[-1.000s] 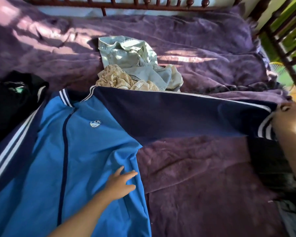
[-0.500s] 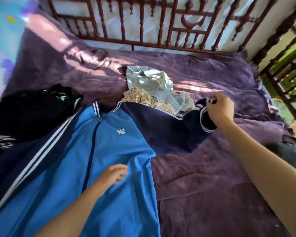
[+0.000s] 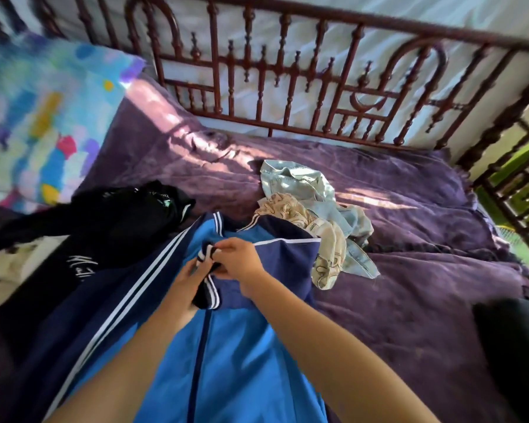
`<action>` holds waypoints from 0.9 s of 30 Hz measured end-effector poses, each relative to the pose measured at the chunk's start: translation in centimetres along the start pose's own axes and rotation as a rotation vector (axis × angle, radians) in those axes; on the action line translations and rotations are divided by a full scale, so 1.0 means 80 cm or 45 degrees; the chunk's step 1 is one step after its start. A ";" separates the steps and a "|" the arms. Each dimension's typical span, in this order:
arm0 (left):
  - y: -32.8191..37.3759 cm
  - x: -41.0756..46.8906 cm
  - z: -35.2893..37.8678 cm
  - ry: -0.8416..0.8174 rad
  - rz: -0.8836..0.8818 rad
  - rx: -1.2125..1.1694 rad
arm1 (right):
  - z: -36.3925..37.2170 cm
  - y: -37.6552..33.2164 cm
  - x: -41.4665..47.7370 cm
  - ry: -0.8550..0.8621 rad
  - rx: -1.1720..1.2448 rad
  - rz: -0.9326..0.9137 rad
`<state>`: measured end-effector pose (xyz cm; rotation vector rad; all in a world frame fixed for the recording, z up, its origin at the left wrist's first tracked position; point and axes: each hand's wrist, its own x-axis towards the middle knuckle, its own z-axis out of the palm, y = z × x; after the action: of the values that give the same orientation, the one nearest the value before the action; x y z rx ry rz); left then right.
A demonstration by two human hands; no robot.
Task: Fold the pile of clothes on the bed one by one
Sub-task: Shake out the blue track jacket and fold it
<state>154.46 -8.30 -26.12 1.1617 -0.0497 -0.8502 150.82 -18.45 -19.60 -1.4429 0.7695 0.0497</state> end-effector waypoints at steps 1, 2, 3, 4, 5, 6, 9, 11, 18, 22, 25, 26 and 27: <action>-0.005 0.001 -0.012 0.092 -0.018 0.068 | 0.008 0.010 -0.001 -0.034 0.023 0.051; -0.009 -0.003 -0.021 0.165 -0.044 0.121 | 0.012 0.020 0.000 -0.023 0.048 0.092; -0.015 -0.004 -0.034 0.203 -0.071 0.151 | 0.010 0.031 0.000 0.019 0.082 0.131; -0.023 -0.002 -0.047 0.223 -0.108 0.131 | 0.006 0.043 0.001 0.081 0.132 0.176; -0.026 -0.001 -0.058 0.237 -0.153 0.061 | -0.001 0.056 0.003 0.153 0.172 0.216; -0.025 0.000 -0.069 0.241 -0.219 -0.062 | -0.010 0.067 0.004 0.222 0.189 0.253; -0.017 0.001 -0.106 0.284 -0.431 -0.333 | -0.035 0.102 0.001 0.372 0.067 0.360; -0.025 -0.003 -0.133 0.371 -0.569 -0.228 | -0.046 0.120 -0.004 0.455 -0.057 0.403; -0.055 -0.035 -0.198 0.563 -0.723 0.216 | -0.023 0.167 -0.003 0.463 -0.241 0.462; -0.052 -0.052 -0.220 0.649 -0.349 0.512 | 0.008 0.182 0.002 0.379 -0.443 0.444; -0.065 -0.085 -0.267 0.968 -0.070 1.294 | 0.033 0.188 -0.003 0.322 -0.506 0.444; -0.071 -0.102 -0.281 1.021 -0.041 1.497 | 0.041 0.191 -0.005 0.303 -0.509 0.448; -0.078 -0.119 -0.293 1.019 -0.092 1.648 | 0.049 0.191 -0.009 0.283 -0.526 0.447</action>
<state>154.80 15.01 -37.74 2.6656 0.1240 -0.2754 144.82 -12.05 -32.73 -1.7021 1.2444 0.3385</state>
